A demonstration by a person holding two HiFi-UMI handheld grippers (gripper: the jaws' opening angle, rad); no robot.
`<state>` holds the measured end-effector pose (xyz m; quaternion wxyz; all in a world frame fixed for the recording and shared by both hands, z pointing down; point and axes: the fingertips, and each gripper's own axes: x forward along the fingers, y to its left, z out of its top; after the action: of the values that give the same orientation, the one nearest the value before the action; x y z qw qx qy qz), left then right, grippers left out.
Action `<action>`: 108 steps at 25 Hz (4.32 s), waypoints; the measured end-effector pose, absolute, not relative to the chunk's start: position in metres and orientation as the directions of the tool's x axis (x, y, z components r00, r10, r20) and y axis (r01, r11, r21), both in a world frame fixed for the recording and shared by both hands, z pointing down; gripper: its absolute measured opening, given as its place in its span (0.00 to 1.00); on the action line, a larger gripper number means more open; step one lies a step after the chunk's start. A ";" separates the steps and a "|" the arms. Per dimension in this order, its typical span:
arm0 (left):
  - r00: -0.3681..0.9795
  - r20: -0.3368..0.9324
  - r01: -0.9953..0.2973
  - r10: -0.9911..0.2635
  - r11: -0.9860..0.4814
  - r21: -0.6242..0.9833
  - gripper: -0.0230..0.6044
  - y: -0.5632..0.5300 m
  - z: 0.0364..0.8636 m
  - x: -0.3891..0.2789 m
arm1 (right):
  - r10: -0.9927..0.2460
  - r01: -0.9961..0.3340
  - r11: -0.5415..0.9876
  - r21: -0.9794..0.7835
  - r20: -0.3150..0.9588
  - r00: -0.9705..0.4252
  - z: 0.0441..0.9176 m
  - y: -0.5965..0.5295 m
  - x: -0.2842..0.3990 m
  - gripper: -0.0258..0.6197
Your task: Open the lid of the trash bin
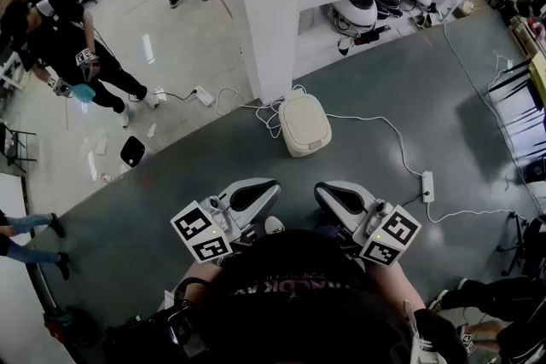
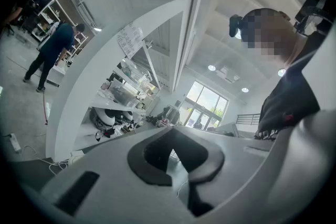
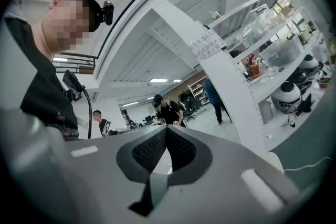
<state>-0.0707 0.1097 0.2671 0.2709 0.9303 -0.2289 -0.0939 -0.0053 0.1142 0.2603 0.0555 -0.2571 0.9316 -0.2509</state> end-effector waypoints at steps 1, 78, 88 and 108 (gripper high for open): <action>0.878 -0.051 -0.374 -0.476 -0.749 0.547 0.04 0.110 0.267 -0.071 | -0.507 -0.452 0.741 -0.496 0.026 -0.861 0.261 0.115 -0.005 0.05; 0.894 0.050 -0.409 -0.446 -0.763 0.501 0.04 0.115 0.299 -0.083 | -0.594 -0.571 0.698 -0.432 0.096 -0.799 0.279 0.087 0.000 0.05; 0.883 0.125 -0.447 -0.453 -0.728 0.520 0.04 0.082 0.311 -0.046 | -0.631 -0.636 0.640 -0.431 0.179 -0.755 0.328 0.013 0.052 0.05; 0.896 0.262 -0.440 -0.358 -0.645 0.625 0.04 0.035 0.393 0.046 | -0.501 -0.649 0.434 -0.625 0.432 -0.750 0.563 -0.086 0.111 0.08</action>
<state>0.0457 0.0350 0.3926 0.3594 0.9050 -0.2203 0.0572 0.1113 -0.0858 0.5628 -0.0912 -0.3416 0.8417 -0.4081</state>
